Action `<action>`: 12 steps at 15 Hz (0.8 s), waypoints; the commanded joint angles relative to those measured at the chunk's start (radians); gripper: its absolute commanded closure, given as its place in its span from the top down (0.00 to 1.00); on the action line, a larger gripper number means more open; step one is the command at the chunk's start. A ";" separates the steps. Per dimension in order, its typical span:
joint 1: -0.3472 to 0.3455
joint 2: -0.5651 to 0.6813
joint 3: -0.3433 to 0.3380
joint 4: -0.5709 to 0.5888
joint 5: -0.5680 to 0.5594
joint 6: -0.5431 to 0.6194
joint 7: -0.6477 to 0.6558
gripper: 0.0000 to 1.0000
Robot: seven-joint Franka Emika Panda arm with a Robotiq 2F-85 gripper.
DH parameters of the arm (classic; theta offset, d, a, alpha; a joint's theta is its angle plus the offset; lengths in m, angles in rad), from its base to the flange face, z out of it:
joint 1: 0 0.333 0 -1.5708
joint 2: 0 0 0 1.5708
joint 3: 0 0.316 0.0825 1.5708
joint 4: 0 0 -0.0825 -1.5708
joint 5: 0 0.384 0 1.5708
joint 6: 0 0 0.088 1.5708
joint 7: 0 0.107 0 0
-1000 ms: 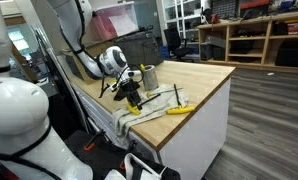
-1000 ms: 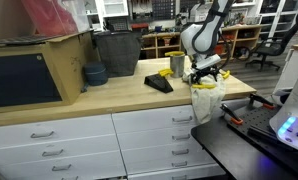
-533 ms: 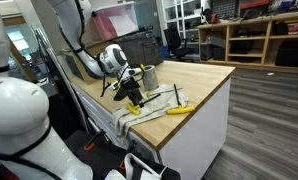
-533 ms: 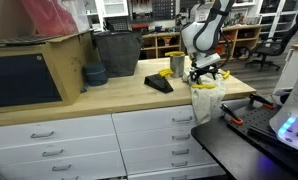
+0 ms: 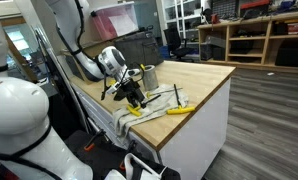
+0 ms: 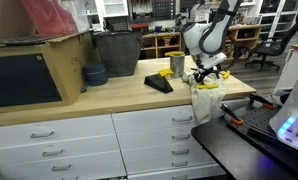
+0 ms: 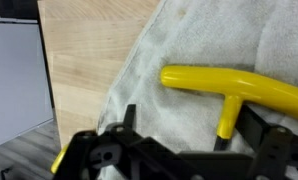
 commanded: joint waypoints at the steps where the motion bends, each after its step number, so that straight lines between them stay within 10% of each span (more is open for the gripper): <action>1: -0.019 -0.039 0.001 -0.055 -0.032 -0.017 -0.094 1.00; 12: -0.141 -0.017 -0.009 -0.102 0.181 0.222 -0.316 1.00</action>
